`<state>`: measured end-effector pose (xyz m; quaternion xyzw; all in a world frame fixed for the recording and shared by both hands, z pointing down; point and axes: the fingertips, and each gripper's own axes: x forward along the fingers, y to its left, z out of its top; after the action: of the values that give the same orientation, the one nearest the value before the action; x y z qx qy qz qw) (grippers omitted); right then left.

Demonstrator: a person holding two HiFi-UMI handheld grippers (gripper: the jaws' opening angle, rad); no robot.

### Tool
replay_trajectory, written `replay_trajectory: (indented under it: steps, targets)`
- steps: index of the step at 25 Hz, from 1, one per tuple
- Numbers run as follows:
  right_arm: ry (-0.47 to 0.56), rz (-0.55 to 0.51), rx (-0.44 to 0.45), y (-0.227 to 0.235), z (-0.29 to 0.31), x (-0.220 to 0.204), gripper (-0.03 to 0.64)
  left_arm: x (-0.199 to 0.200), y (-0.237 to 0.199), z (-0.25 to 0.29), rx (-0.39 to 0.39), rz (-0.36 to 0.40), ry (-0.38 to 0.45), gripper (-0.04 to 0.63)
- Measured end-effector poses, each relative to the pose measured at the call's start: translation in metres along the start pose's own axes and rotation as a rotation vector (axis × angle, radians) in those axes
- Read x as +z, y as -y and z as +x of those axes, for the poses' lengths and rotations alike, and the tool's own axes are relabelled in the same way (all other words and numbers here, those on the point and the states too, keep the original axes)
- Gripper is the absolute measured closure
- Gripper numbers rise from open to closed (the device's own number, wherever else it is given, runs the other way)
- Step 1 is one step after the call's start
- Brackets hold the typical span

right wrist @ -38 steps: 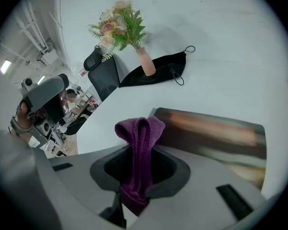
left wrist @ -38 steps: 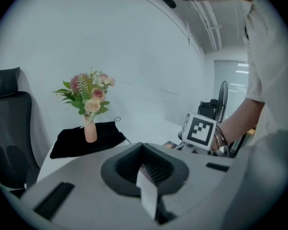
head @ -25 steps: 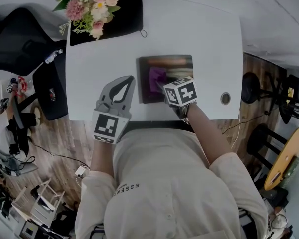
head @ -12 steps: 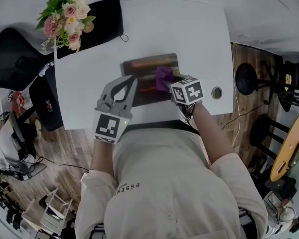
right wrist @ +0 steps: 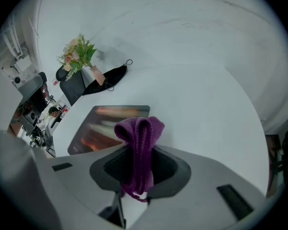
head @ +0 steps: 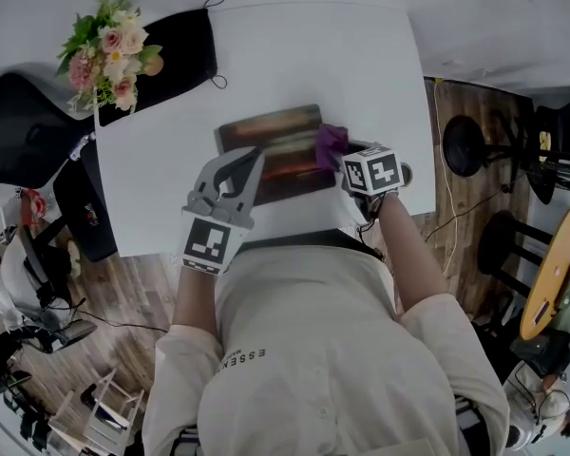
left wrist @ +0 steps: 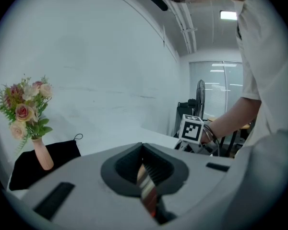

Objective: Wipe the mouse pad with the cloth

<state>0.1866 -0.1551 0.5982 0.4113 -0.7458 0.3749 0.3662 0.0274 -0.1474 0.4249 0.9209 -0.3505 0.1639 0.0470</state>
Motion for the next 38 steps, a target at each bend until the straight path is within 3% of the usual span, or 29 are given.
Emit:
replay_trajectory:
  steps: [5,8,14,22,28,34,38]
  targets:
    - [-0.012,0.033,-0.067,0.023,-0.013,-0.005,0.512,-0.002,0.005,-0.007,0.001,0.014,-0.006,0.595]
    - [0.008,0.038,-0.059,0.014,-0.021,0.0,0.512,-0.006,0.002,-0.019,0.011,0.007,0.0,0.595]
    - [0.047,0.009,0.042,-0.051,-0.025,0.009,0.512,-0.014,-0.006,-0.052,0.015,0.011,0.008,0.595]
    - [0.007,-0.07,0.13,-0.155,0.003,-0.005,0.512,-0.03,-0.022,-0.102,0.026,0.031,0.024,0.595]
    - [-0.028,-0.14,0.183,-0.221,0.028,-0.018,0.512,-0.044,-0.041,-0.132,0.073,-0.052,0.051,0.595]
    - [-0.039,-0.134,0.186,-0.242,0.038,-0.021,0.512,-0.05,-0.044,-0.145,0.054,-0.018,0.052,0.595]
    - [-0.052,-0.146,0.161,-0.236,0.045,-0.02,0.512,-0.049,-0.051,-0.147,0.076,-0.07,0.057,0.595]
